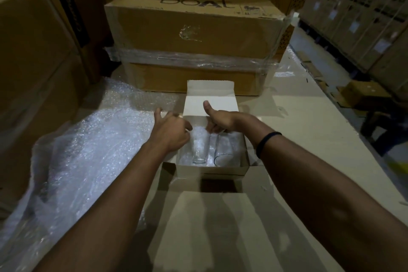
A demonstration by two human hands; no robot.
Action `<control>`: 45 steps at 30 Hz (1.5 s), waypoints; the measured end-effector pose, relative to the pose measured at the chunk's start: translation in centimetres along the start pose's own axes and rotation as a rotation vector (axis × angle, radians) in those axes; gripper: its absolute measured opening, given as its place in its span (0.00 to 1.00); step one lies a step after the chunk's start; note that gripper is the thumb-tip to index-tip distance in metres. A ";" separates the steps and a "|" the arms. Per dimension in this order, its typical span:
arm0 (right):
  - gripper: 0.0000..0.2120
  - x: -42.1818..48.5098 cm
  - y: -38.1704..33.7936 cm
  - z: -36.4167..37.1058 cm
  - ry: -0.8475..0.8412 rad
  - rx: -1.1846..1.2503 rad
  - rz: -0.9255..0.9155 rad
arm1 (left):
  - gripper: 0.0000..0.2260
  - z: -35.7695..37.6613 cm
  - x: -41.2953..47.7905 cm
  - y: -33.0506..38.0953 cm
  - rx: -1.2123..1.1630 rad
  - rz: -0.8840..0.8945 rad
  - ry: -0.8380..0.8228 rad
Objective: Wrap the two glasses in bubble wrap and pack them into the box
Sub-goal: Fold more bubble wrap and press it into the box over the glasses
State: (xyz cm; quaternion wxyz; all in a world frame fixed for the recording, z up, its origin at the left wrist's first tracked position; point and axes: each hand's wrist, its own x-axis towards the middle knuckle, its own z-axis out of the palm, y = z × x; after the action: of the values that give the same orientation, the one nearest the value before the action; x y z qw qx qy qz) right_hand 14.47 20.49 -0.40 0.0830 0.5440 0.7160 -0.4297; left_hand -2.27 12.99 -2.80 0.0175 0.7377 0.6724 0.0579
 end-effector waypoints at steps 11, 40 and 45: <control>0.49 -0.7 0.4 0.1 0.123 -0.157 0.111 | 0.13 3.1 -6.5 -1.4 -0.195 -0.023 0.212; 0.30 -7.1 0.8 26.6 0.595 -0.345 -0.409 | 0.14 2.8 -19.3 -12.5 -0.324 -0.781 0.287; 0.29 -7.3 0.5 26.7 0.597 -0.311 -0.394 | 0.10 1.7 -19.5 -11.8 -0.279 -0.701 0.350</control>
State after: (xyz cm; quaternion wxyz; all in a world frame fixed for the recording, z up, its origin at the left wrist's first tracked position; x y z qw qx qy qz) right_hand 8.47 -3.46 -12.88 -0.1317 0.4781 0.8559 -0.1465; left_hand -15.54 -5.16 -6.88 0.0212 0.4337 0.8614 0.2636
